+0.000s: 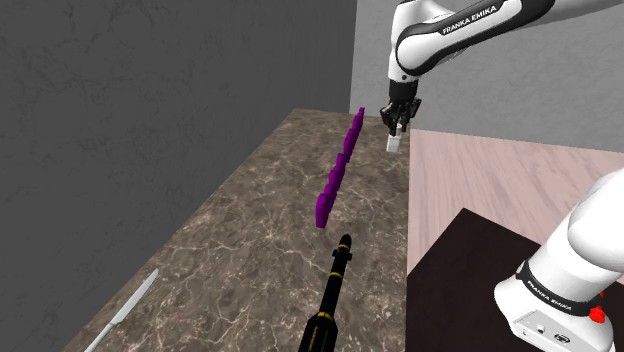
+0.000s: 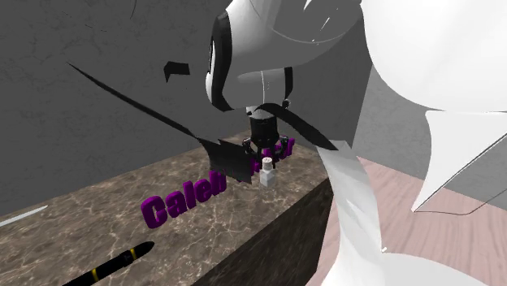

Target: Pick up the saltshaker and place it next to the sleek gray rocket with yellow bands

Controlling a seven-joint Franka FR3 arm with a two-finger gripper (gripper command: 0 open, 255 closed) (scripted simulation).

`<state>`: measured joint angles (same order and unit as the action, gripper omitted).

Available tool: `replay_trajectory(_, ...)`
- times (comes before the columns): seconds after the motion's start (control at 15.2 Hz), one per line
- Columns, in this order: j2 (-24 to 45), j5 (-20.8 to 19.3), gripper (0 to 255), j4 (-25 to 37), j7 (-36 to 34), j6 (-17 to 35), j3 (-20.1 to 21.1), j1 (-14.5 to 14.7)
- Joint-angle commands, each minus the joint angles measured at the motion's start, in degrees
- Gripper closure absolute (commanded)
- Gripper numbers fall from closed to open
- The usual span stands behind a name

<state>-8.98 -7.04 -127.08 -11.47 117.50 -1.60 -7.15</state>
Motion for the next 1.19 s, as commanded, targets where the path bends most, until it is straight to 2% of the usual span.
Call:
replay_trajectory(0.0,-0.4,0.1,255,1.2,0.1,-1.6,0.0,0.0)
replay_trajectory(0.92,-2.5,0.6,255,9.9,1.2,-12.4,0.2,0.2)
replay_trajectory(1.12,-3.6,0.9,255,9.0,-1.5,-12.9,1.9,1.3)
